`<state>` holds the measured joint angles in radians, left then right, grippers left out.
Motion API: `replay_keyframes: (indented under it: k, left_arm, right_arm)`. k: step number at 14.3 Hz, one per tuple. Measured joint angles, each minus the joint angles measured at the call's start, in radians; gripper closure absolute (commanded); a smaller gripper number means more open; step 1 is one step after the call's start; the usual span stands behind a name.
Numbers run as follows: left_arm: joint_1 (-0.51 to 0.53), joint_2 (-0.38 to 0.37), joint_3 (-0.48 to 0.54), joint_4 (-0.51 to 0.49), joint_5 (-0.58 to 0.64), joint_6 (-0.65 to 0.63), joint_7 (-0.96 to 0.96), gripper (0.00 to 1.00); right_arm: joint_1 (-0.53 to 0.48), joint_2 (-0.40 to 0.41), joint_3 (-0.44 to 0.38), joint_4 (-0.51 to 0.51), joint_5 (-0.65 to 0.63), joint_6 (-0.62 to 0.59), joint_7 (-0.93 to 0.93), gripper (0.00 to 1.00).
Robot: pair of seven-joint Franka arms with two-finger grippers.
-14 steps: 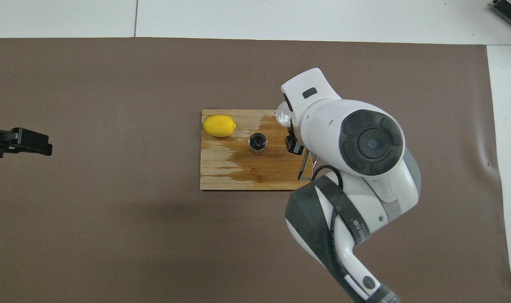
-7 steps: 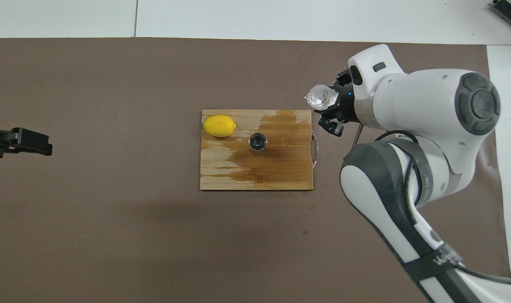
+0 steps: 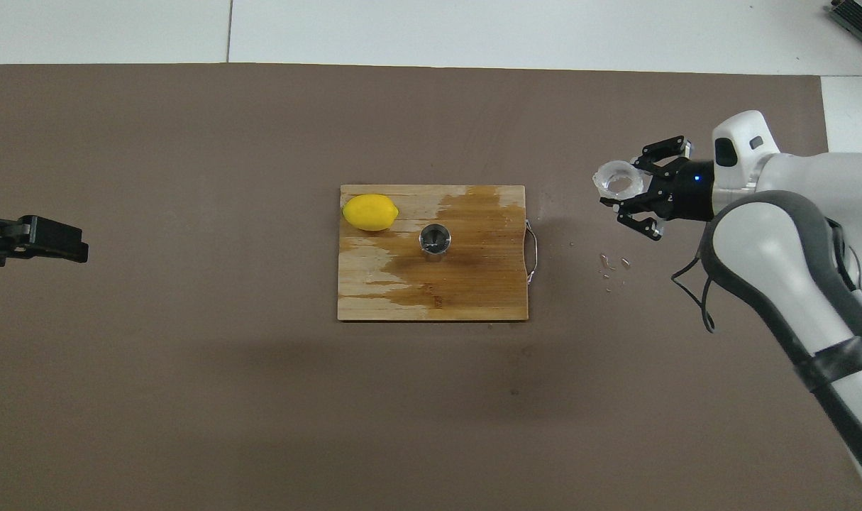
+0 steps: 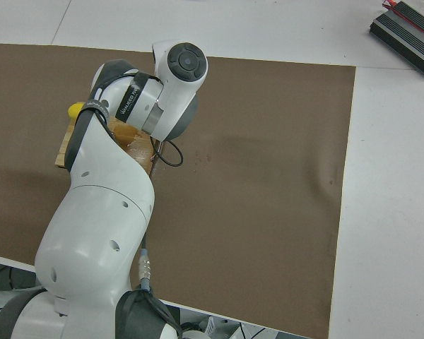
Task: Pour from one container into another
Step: 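Carry the white cup with the right gripper back to its spot, then set the white cup down and open the right gripper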
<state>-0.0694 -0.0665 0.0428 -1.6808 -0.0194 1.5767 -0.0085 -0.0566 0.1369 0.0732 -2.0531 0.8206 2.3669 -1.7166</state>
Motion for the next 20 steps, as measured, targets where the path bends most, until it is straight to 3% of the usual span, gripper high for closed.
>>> replay_keyframes:
  k: [3,8,10,11,12,15,20]
  left_arm:
    - [0.0,0.0,0.0,0.0,0.0,0.0,0.0,0.0]
    - [0.0,0.0,0.0,0.0,0.0,0.0,0.0,0.0]
    - [0.0,0.0,0.0,0.0,0.0,0.0,0.0,0.0]
    - [0.0,0.0,0.0,0.0,0.0,0.0,0.0,0.0]
    - [0.0,0.0,0.0,0.0,0.0,0.0,0.0,0.0]
    - [0.0,0.0,0.0,0.0,0.0,0.0,0.0,0.0]
    - [0.0,0.0,0.0,0.0,0.0,0.0,0.0,0.0]
  right_arm:
    - [-0.032,0.0,0.0,-0.114,0.194,0.008,-0.22,0.98]
    - [-0.101,0.0,0.0,-0.229,0.309,0.01,-0.439,0.93]
    - [-0.118,0.008,0.0,-0.265,0.392,0.008,-0.533,0.79]
    - [-0.124,0.021,0.0,-0.278,0.445,0.006,-0.595,0.36]
    - [-0.129,0.038,0.001,-0.284,0.485,0.006,-0.645,0.0]
    - [-0.133,0.064,0.002,-0.275,0.508,0.004,-0.682,0.0]
    - [-0.133,0.029,0.004,-0.238,0.491,0.004,-0.638,0.0]
